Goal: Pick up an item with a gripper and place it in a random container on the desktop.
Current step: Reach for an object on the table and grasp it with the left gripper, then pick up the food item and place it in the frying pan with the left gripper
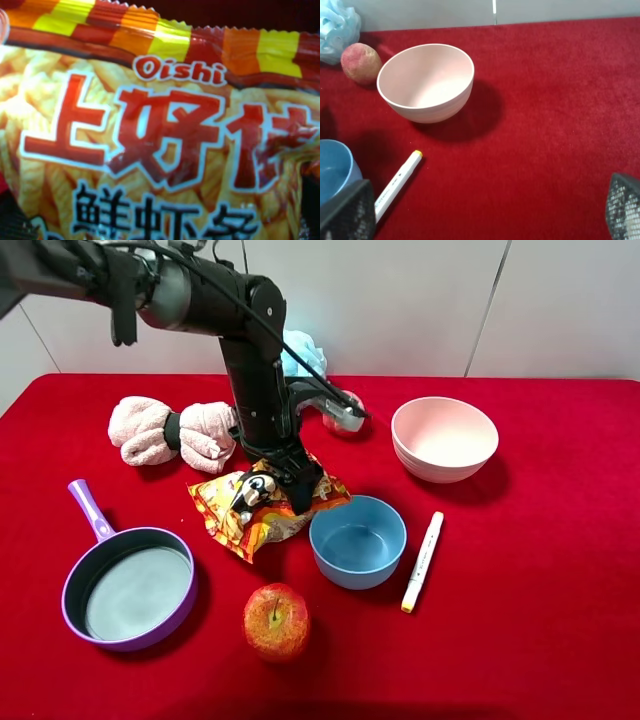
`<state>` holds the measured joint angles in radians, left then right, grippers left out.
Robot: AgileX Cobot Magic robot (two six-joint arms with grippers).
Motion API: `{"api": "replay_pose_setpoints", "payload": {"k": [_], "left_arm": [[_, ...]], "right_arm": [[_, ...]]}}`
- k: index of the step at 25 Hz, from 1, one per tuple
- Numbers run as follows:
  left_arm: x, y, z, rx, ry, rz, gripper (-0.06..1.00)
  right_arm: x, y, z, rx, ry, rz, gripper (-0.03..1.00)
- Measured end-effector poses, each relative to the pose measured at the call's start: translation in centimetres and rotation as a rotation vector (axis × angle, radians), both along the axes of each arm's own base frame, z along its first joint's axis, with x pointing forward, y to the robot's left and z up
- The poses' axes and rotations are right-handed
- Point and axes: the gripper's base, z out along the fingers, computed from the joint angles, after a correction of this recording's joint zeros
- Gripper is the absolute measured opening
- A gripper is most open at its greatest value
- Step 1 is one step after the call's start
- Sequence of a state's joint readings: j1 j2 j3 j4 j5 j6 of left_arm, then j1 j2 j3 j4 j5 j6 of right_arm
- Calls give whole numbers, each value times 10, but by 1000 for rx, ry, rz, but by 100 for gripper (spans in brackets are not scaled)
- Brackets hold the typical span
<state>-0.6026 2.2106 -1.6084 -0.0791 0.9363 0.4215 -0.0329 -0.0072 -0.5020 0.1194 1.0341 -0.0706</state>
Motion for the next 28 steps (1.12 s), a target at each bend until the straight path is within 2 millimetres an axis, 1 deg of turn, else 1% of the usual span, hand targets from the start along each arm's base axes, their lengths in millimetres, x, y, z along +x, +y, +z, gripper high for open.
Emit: {"api": "replay_pose_setpoints", "payload": {"k": [5,8,11,19,20,21,28], "left_arm": [[0,0,-12,16,24,0,98],[0,0,-15,21,31,0,93],[0,0,-15,21,31,0,84],[1,0,-15,28,29,-5,49],[1,0,-14,29,27,-6,47],[2,0,-14,30,24,-8,45],[1,0,-14,31,25,-8,45]], "right_arm": [[0,0,0,0,0,0,69],[0,0,0,0,0,0,69],[0,0,0,0,0,0,69],[0,0,0,0,0,0,69],[0,0,0,0,0,0,69],[0,0,0,0,0,0,69],[0,0,0,0,0,0,69]]}}
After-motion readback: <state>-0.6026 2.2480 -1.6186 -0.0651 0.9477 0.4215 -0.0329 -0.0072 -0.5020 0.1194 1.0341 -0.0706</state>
